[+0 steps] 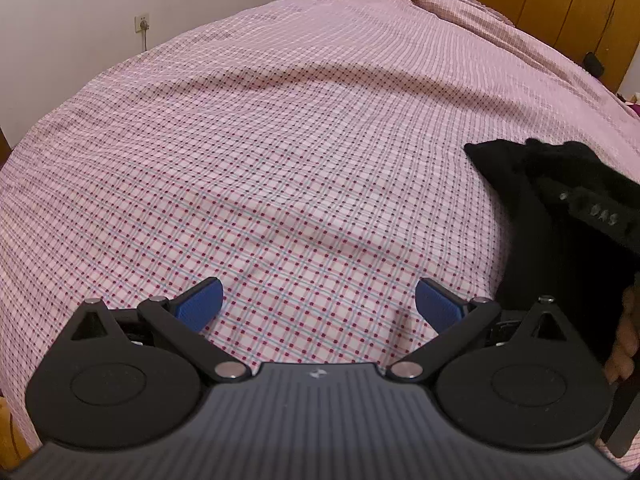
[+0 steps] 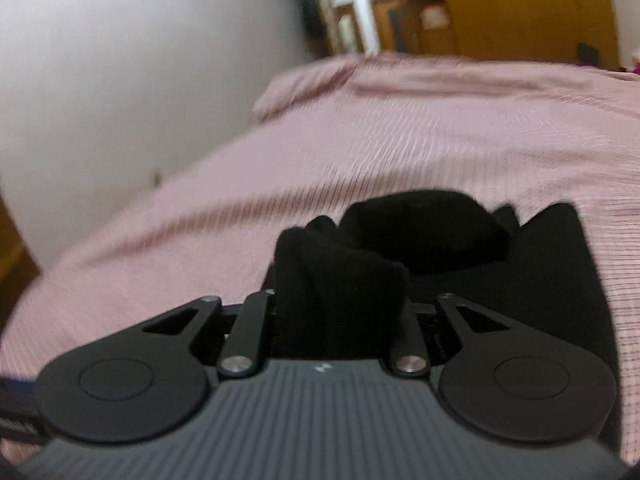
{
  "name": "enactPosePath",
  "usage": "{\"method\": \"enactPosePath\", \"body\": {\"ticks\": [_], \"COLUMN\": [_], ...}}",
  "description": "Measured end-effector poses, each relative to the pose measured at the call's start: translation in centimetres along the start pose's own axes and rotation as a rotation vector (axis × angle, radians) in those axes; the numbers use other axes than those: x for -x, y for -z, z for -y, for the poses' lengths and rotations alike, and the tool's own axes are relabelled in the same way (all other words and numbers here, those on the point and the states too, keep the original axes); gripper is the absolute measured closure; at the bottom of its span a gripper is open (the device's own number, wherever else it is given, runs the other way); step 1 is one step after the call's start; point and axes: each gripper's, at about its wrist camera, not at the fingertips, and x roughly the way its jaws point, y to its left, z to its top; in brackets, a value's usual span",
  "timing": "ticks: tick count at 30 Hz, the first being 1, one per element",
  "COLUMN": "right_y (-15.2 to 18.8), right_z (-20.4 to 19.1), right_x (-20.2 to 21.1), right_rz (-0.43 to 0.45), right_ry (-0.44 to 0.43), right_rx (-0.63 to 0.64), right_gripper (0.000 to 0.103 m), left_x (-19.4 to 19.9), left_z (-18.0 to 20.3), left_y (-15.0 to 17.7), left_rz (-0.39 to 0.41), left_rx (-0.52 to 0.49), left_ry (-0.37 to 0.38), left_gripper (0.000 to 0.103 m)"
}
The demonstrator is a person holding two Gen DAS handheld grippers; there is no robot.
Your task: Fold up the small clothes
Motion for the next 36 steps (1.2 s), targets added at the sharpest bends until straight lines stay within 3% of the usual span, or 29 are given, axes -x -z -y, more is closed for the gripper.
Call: {"method": "enactPosePath", "body": {"ticks": [2, 5, 9, 15, 19, 24, 27, 31, 34, 36], "right_y": [0.0, 0.1, 0.6, 0.8, 1.1, 2.4, 3.3, 4.2, 5.2, 5.7], "right_z": [-0.6, -0.7, 0.0, 1.3, 3.4, 5.7, 6.2, 5.8, 6.1, 6.1], "right_x": [1.2, 3.4, 7.2, 12.1, 14.0, 14.4, 13.9, 13.3, 13.6, 13.7], "right_rz": [0.022, 0.03, 0.046, 0.102, 0.143, 0.119, 0.102, 0.081, 0.065, 0.044], "right_ry": [0.006, -0.054, -0.193, -0.255, -0.19, -0.014, -0.001, -0.01, -0.029, -0.049], "right_rx": [0.025, 0.05, -0.002, -0.071, -0.113, -0.137, -0.15, -0.131, -0.146, -0.144], "right_gripper": [0.07, 0.066, 0.066, 0.065, 0.065, 0.065, 0.066, 0.066, 0.066, 0.067], "left_x": [0.3, 0.9, 1.8, 3.6, 4.8, 5.4, 5.2, 3.2, 1.0, -0.2], "left_z": [0.1, 0.4, 1.3, 3.6, 5.7, 8.8, 10.6, 12.5, 12.4, 11.3], "left_y": [-0.1, -0.4, -1.1, -2.4, -3.3, -3.9, -3.8, -3.2, -2.5, -2.0], "left_rz": [0.008, 0.022, 0.04, 0.089, 0.122, 0.132, 0.143, 0.141, 0.13, 0.102], "left_rx": [-0.004, -0.004, -0.011, -0.042, -0.069, -0.095, -0.118, -0.197, -0.229, -0.191], "left_ry": [0.001, 0.007, 0.035, 0.089, 0.166, 0.248, 0.277, 0.234, 0.098, 0.035], "left_gripper": [0.0, 0.0, 0.0, 0.0, 0.0, 0.0, 0.0, 0.0, 0.0, 0.0]}}
